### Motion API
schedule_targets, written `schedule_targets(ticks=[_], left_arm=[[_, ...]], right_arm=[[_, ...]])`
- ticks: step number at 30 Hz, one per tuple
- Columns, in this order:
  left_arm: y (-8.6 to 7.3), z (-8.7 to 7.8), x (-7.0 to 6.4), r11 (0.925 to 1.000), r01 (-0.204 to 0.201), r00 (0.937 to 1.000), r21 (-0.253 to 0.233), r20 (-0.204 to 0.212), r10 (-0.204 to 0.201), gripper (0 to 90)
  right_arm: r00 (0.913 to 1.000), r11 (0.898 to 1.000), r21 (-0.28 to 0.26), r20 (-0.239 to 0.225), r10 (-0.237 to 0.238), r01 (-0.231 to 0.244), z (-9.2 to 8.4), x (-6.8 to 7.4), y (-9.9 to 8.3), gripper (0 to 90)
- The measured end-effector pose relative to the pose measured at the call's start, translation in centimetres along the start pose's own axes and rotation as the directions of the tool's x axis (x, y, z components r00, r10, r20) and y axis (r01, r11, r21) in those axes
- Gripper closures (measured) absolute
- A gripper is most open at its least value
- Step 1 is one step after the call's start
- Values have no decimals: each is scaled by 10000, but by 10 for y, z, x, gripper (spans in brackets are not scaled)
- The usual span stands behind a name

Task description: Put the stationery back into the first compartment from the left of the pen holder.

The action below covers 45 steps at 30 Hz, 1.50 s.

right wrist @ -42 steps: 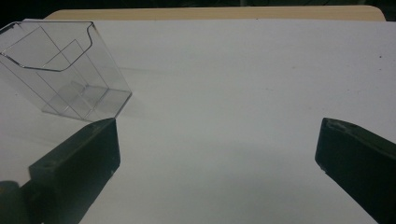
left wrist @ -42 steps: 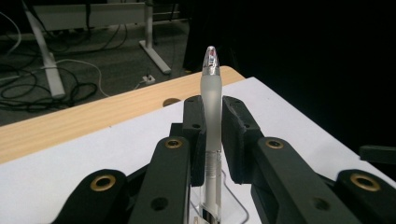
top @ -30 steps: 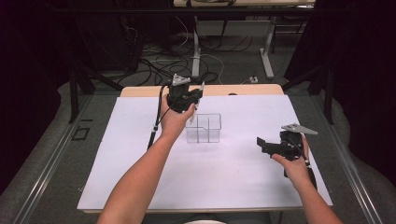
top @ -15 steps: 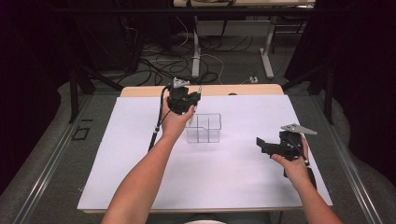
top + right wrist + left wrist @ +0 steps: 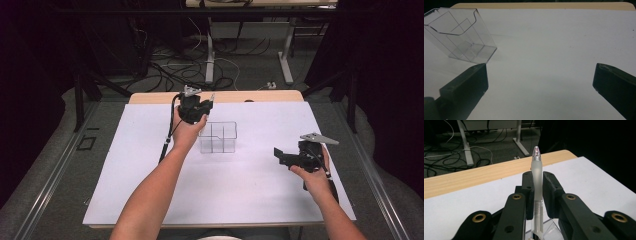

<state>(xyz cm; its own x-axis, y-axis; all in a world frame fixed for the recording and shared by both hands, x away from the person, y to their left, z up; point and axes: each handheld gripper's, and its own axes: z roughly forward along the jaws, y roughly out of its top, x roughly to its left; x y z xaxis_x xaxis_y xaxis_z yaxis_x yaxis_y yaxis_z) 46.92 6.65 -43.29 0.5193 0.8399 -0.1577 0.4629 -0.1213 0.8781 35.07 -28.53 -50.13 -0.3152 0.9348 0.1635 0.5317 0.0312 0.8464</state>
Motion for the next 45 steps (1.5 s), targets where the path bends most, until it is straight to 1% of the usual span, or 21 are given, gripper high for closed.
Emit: schedule_targets(ticks=[2, 6, 8, 10, 15, 17, 19, 20, 21, 23, 24, 27, 28, 29, 33, 35, 36, 37, 39, 41, 45], left_arm=[[0, 1, 1, 10000, 1, 10000, -43, -17, -1, 802], [-1, 5, 3, 10000, 26, 10000, 69, -72, -26, 802], [-3, 6, 4, 9998, 45, 10000, 174, -41, -45, 803], [-4, 7, 3, 9999, 41, 10000, 108, -72, -40, 802], [-9, 10, 3, 9997, 4, 10000, 228, -42, -3, 802], [-11, 11, 3, 9999, 57, 10000, 152, -49, -56, 802], [-13, 12, 3, 9998, 28, 10000, 172, -47, -27, 802], [-13, 11, 3, 9997, 8, 10000, 246, -29, -8, 802], [-14, 12, 3, 9999, 23, 10000, 170, -51, -22, 802], [-16, 12, 4, 9997, -12, 10000, 262, -15, 12, 802], [-17, 13, 4, 9998, -2, 10000, 218, -18, 3, 801], [-18, 13, 4, 9995, -11, 10000, 316, 16, 10, 801], [-20, 13, 4, 9997, 1, 10000, 263, -53, 0, 801], [-20, 13, 4, 9997, 26, 10000, 260, -50, -25, 800], [-24, 10, 5, 9996, 54, 10000, 272, -50, -53, 798], [-25, 8, 5, 9995, 76, 10000, 291, -59, -74, 794], [-25, 7, 6, 9994, 62, 10000, 331, -29, -61, 790], [-26, 5, 6, 9997, 90, 10000, 220, -35, -89, 780], [-25, 2, 7, 9996, 123, 9999, 264, 7, -123, 754], [-25, -1, 7, 9998, 137, 9999, 133, 58, -138, 722], [-23, -9, 8, 9997, 229, 9995, 59, 235, -231, 649]], right_arm=[[10000, 10000, -5, 1, -9, 9, 0, 0, 0, 0], [10000, 10000, 20, -3, 83, -83, 0, 0, 0, 0], [10000, 10000, -9, -9, -15, 15, 0, 0, 0, 0], [10000, 10000, -14, -12, -19, 19, 0, -1, 0, 0], [10000, 10000, -6, -33, -66, 66, 0, 0, 0, 0], [10000, 10000, -11, -38, -29, 29, 0, 0, 0, 0], [10000, 10000, 23, -51, 26, -26, 0, 1, 0, 0], [10000, 10000, 15, -49, -46, 46, 0, 1, 0, 0], [10000, 10000, 10, -55, -68, 68, 0, 1, 0, 0], [10000, 10000, 36, -38, -45, 45, 0, 1, 0, 0], [10000, 10000, 43, -62, -9, 9, 0, 1, 0, 0], [9999, 9999, 31, -70, -95, 96, 0, 1, 0, 0], [9999, 9999, 32, -72, -127, 127, 0, 1, 0, 0], [9999, 9999, -32, -17, -110, 110, 1, 1, 0, 0], [10000, 10000, 78, -87, 15, -15, 0, 2, -1, 0], [9999, 9999, 68, -83, -81, 81, 1, 2, -1, 0], [9999, 9999, 69, -91, -102, 103, 1, 2, -1, 0], [9999, 9999, 72, -92, -120, 121, 1, 2, -1, 0], [9999, 9999, 49, -97, -131, 132, 1, 2, -1, 0], [9999, 9999, 45, -90, -127, 127, 1, 2, -1, 0], [9999, 9999, 46, -79, -125, 126, 1, 2, -1, 0]])
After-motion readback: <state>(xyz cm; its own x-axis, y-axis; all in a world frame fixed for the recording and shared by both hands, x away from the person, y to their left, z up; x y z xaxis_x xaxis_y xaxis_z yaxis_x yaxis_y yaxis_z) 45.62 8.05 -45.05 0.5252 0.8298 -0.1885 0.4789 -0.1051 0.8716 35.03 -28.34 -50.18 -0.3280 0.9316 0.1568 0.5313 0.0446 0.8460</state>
